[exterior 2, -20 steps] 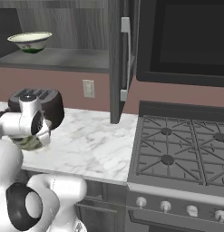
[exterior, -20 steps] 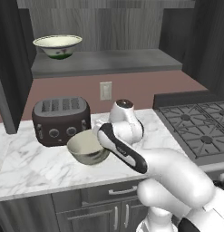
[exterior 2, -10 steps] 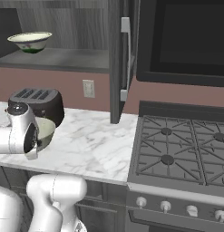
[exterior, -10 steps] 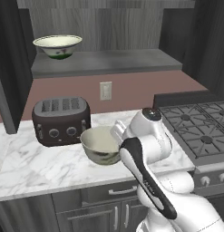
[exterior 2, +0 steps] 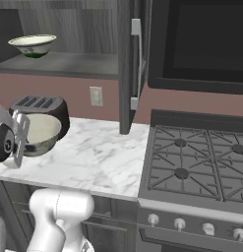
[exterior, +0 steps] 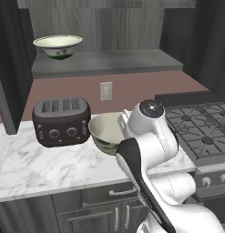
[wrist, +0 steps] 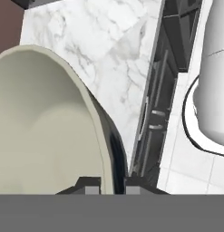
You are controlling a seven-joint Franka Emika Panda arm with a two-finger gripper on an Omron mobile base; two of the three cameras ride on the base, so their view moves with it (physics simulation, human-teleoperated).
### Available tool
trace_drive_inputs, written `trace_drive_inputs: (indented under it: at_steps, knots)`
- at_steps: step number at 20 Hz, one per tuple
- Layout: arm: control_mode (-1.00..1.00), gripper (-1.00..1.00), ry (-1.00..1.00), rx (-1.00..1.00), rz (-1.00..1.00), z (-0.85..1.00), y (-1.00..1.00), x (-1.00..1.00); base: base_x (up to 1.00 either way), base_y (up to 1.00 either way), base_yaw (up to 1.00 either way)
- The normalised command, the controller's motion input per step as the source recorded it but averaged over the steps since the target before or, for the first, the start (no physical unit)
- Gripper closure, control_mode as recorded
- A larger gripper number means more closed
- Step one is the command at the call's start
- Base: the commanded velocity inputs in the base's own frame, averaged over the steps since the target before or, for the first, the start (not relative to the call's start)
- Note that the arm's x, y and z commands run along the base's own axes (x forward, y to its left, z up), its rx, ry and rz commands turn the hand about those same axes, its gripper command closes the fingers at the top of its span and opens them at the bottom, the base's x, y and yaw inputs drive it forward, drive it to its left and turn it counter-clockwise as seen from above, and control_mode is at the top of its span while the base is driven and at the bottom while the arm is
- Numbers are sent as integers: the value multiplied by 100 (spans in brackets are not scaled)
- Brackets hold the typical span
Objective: Open the cabinet. Pick the bowls from the counter and place them in the cabinet. Then close the cabinet.
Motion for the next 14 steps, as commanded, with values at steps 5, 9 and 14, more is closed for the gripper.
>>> trace_drive_inputs:
  at_steps: [5,9,14]
  knots:
    - [-100,100,0,-15,9,91,-6,-33,0,0,0]
    - [-100,100,0,-9,20,74,-17,-39,0,0,0]
    - [-100,100,0,-2,18,50,-41,-20,0,0,0]
